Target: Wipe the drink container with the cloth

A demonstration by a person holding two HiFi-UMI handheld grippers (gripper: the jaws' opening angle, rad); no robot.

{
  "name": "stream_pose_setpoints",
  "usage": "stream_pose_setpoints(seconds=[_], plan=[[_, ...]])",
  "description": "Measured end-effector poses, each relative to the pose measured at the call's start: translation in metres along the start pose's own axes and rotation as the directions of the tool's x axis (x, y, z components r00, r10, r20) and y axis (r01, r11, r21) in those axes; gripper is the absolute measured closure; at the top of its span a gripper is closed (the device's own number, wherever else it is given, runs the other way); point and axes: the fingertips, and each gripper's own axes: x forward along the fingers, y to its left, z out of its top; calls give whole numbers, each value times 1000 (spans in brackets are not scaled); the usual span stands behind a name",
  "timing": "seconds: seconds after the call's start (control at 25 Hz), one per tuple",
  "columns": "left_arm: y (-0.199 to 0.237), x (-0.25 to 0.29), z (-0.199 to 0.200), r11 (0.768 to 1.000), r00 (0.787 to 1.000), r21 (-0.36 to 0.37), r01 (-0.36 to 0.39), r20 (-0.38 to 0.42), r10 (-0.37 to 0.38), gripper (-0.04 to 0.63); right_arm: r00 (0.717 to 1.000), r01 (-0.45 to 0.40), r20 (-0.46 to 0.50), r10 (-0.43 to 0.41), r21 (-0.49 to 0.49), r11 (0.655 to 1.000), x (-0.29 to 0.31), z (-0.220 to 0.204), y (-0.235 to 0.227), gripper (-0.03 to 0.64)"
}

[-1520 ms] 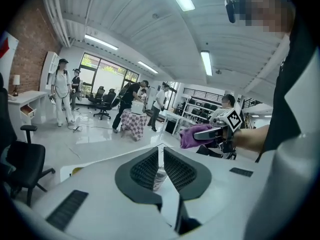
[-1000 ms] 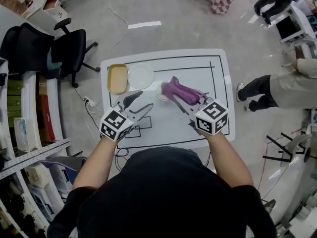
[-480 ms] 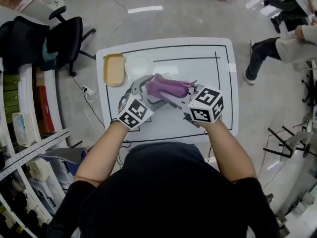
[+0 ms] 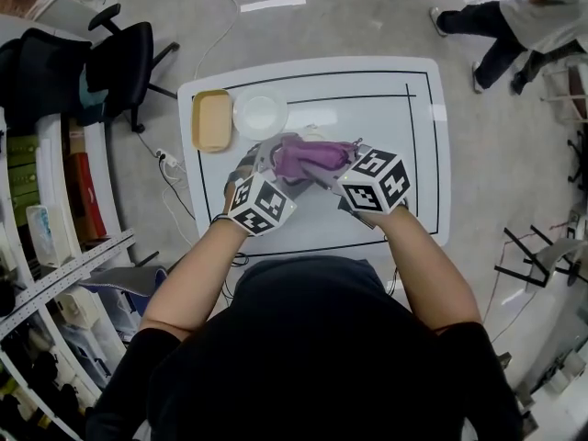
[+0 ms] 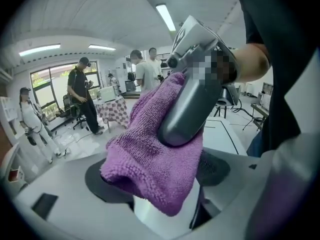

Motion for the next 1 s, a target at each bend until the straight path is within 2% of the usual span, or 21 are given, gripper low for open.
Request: stream_pose_setpoints(seconds=[0.2,0.72,0.92,1.0], plan=[[-2,1,0,1000,1000,0,3,-6,-3,196,999,50,8,-50,6,999,-10,-2,-11,549],[-1,-3,0,1000,1000,0,7,-16,-7,198,976,154,128,-175,158,975,-59,-5,-49,548],[-4,0,2,1000,1000,8,7,-23,-7,198,970,165,155,-189,153,974,-63,-9,-48,549],[-2,-5,7,1000,1000,2,10,8,-10,198,966,175,170,-195,129,976,-66,-6,-41,548]])
